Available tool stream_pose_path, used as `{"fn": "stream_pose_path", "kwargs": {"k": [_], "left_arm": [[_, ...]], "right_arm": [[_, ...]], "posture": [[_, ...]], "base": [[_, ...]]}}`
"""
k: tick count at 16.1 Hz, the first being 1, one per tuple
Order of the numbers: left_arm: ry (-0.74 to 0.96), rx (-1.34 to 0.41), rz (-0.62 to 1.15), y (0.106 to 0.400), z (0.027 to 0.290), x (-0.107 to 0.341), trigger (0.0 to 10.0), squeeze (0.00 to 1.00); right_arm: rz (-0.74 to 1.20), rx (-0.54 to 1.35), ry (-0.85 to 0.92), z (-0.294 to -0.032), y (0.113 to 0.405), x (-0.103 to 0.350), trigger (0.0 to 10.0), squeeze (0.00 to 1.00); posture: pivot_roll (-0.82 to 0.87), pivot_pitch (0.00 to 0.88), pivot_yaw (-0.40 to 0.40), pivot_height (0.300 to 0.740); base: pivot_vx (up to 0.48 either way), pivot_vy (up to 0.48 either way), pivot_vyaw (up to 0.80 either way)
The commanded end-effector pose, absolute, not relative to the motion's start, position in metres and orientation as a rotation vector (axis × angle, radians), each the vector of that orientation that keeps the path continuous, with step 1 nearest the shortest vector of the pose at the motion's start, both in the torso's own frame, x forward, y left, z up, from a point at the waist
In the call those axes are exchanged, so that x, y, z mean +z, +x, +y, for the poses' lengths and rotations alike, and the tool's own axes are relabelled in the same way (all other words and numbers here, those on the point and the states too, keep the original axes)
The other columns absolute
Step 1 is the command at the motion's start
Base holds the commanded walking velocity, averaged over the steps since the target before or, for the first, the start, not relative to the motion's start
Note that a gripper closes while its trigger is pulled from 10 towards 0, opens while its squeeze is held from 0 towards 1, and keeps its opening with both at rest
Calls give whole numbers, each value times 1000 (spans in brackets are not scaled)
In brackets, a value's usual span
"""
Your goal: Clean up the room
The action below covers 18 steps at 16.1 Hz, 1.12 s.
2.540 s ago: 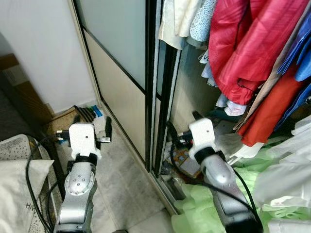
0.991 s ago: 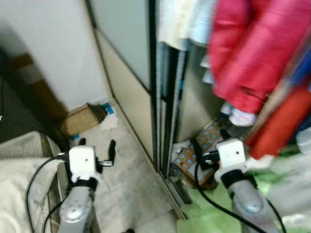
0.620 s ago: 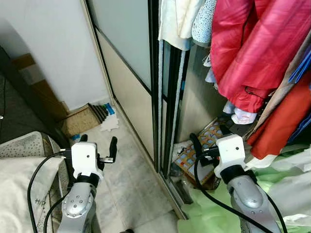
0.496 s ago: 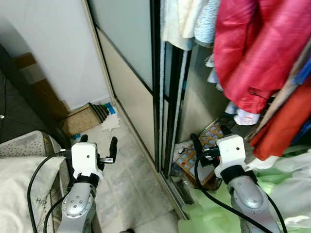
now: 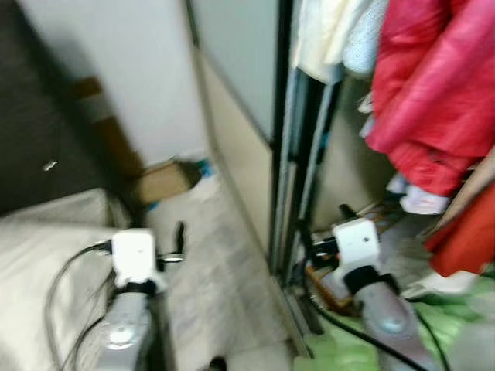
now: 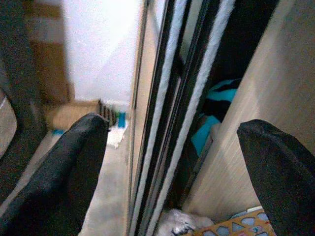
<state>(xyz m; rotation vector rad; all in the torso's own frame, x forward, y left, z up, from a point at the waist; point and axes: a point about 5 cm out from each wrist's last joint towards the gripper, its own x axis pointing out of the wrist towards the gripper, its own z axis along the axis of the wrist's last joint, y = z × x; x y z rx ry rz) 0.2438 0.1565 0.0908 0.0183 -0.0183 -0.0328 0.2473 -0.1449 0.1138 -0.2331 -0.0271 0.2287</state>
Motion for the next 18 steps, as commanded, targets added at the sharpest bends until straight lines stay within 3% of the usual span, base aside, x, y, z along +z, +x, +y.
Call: {"fn": "stream_pose_path", "kwargs": {"k": [1, 18], "left_arm": [[41, -13, -6, 242, 164, 89, 10000, 0], [24, -49, -15, 248, 150, 89, 10000, 0]], "right_arm": [[-34, 237, -221, -140, 248, 115, 10000, 0], [-24, 269, -223, -134, 253, 110, 10000, 0]], "posture": [[32, 115, 23, 740], [32, 112, 17, 740]], "base": [[0, 0, 800], [0, 0, 800]]}}
